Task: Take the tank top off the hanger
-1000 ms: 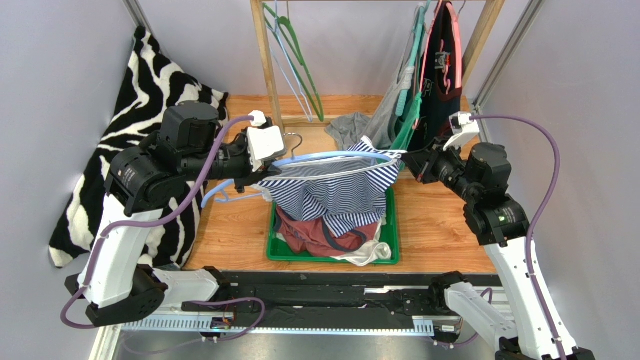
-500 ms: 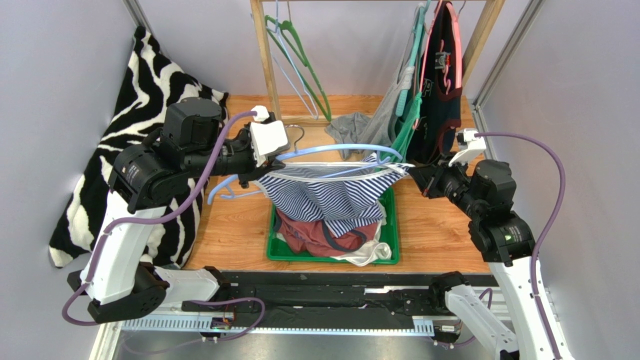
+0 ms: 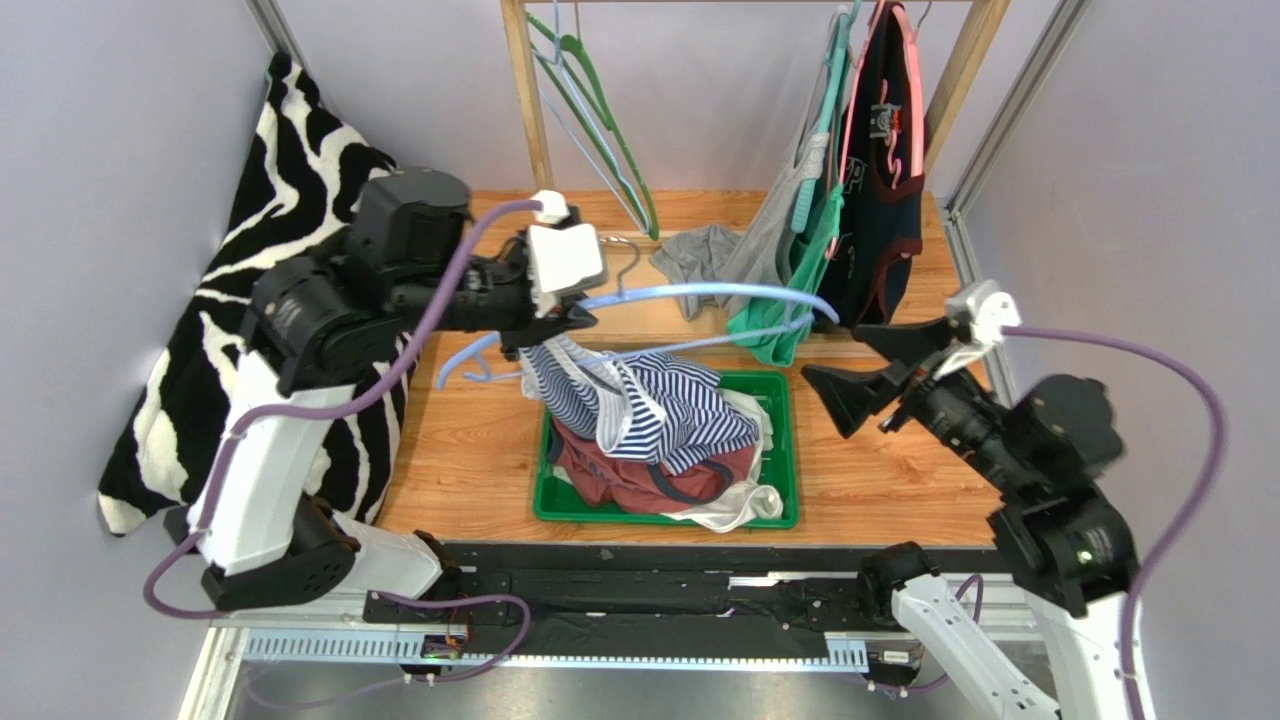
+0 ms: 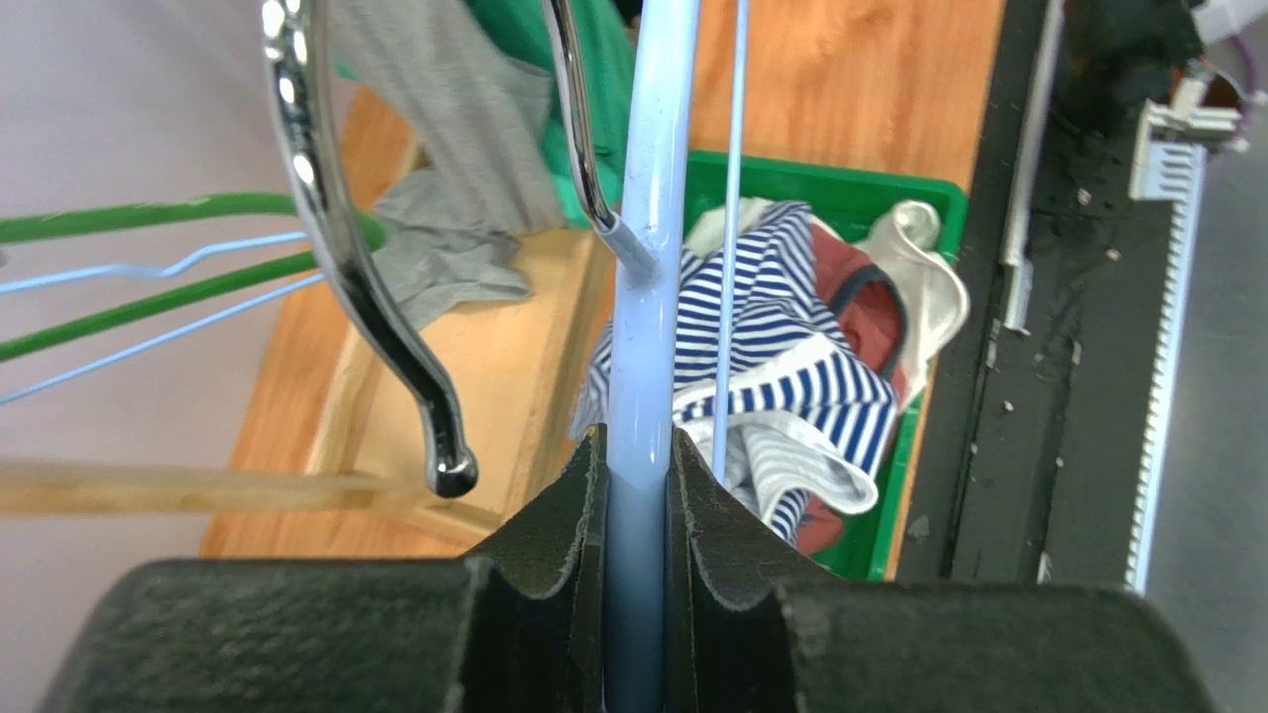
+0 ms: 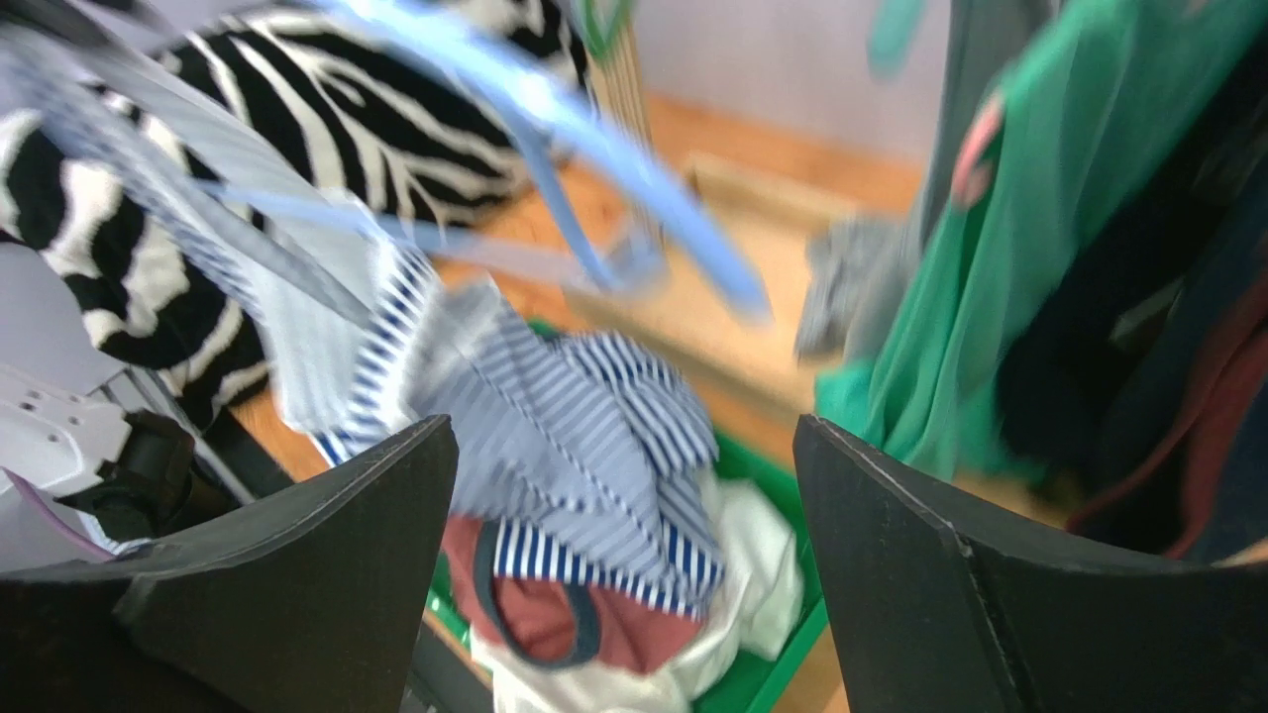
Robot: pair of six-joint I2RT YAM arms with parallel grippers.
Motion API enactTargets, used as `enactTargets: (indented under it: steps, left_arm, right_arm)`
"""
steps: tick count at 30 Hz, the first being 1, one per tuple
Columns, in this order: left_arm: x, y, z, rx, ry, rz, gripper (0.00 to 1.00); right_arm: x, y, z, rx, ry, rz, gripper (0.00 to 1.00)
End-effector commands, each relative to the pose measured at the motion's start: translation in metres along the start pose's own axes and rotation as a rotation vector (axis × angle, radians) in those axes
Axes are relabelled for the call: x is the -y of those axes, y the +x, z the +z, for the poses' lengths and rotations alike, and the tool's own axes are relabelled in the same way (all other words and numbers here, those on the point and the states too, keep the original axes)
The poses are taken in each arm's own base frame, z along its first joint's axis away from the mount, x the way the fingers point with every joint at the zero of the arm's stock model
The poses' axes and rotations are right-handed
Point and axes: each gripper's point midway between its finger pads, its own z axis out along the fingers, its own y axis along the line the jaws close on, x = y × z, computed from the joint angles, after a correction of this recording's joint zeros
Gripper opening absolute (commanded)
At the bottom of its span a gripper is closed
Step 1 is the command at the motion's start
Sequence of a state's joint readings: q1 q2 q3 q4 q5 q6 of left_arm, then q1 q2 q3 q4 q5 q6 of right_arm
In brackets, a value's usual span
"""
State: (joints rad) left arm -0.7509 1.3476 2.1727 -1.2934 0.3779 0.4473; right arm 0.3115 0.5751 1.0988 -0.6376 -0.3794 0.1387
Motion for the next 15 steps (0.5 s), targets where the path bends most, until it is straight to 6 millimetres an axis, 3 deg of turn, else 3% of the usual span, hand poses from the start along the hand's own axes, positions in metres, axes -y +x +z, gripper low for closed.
enactTargets:
  steps: [1, 2, 6, 12, 15]
  left_arm:
    - [0.024, 0.002, 0.028, -0.031, 0.142, 0.034, 0.01]
    - [0.032, 0.004, 0.031, -0.041, 0.176, 0.052, 0.01]
    - [0.047, 0.012, 0.037, -0.068, 0.245, 0.084, 0.01]
    - [0.052, 0.006, 0.038, -0.047, 0.279, 0.117, 0.00]
    - [0.055, 0.005, 0.038, -0.040, 0.294, 0.125, 0.00]
  right_arm:
    - [-0.029, -0.069, -0.018, 0.182, -0.105, -0.208, 0.88]
    - [-0.036, -0.082, -0.024, 0.212, -0.124, -0.231, 0.88]
    - [-0.058, -0.092, -0.026, 0.213, -0.243, -0.259, 0.86]
    - [-0.081, -0.066, -0.014, 0.110, -0.447, -0.235, 0.82]
    - [-0.083, -0.055, -0.012, 0.072, -0.482, -0.244, 0.84]
